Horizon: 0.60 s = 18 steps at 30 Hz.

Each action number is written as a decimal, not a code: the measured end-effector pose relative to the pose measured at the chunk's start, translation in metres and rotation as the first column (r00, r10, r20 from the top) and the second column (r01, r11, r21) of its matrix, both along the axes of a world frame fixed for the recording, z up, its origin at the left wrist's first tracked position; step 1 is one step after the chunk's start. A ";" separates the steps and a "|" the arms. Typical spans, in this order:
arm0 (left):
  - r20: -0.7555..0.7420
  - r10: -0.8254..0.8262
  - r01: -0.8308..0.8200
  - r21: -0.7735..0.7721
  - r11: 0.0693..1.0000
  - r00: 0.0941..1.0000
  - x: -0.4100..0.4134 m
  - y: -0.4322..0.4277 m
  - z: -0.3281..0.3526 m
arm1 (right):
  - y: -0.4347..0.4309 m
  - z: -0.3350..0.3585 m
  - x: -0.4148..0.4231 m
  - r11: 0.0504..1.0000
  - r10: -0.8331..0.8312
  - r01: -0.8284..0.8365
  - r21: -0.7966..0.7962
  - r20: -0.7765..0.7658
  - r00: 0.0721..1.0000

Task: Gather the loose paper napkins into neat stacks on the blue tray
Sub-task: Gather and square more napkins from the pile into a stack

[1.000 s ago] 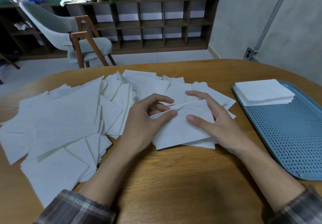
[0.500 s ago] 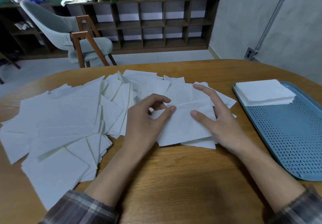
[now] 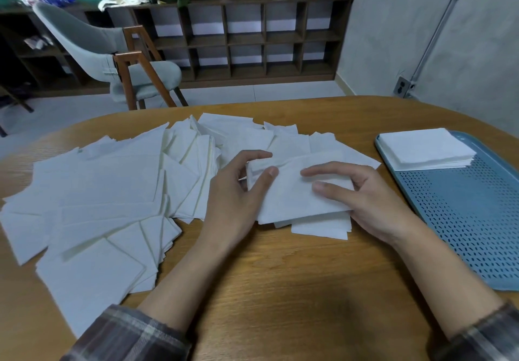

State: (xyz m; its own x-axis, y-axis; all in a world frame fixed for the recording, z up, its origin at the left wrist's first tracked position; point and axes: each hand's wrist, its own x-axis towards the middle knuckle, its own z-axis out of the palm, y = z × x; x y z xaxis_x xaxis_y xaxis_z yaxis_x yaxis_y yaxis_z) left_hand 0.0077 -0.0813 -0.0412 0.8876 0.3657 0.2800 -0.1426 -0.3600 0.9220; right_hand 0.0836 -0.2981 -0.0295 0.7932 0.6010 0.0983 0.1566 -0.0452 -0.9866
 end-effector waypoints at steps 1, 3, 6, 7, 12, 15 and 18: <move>0.036 0.009 -0.012 0.087 0.996 0.999 -0.001 -0.002 -0.001 | 0.000 -0.003 0.001 0.997 -0.061 0.064 -0.046 0.077 0.995; 0.137 0.002 -0.047 0.326 0.944 0.991 -0.001 -0.003 -0.004 | 0.001 -0.004 0.003 0.976 -0.191 0.206 -0.067 0.191 0.963; 0.086 -0.242 0.164 0.522 0.837 0.966 -0.002 -0.005 -0.009 | -0.001 -0.005 0.008 0.927 -0.350 0.372 -0.040 0.258 0.900; -0.007 -0.335 0.281 0.562 0.778 0.942 -0.002 -0.007 -0.012 | -0.003 -0.006 0.009 0.918 -0.374 0.395 -0.032 0.265 0.889; -0.182 -0.407 0.422 0.637 0.645 0.895 0.002 -0.013 -0.025 | 0.000 -0.007 0.009 0.917 -0.376 0.397 -0.023 0.281 0.883; -0.143 -0.406 0.397 0.641 0.657 0.903 0.003 -0.013 -0.026 | 0.000 -0.009 0.009 0.920 -0.371 0.391 -0.020 0.275 0.887; -0.129 -0.401 0.398 0.573 0.716 0.907 0.003 -0.011 -0.025 | 0.000 -0.008 0.010 0.922 -0.370 0.387 -0.013 0.266 0.890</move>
State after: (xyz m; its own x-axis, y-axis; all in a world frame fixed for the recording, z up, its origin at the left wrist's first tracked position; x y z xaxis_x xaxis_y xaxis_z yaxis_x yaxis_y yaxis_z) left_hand 0.0102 -0.0925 -0.0659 0.9122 -0.2538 0.3218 -0.3993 -0.7274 0.5581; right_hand 0.0932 -0.2980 -0.0377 0.9151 0.2717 0.2980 0.3592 -0.2132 -0.9086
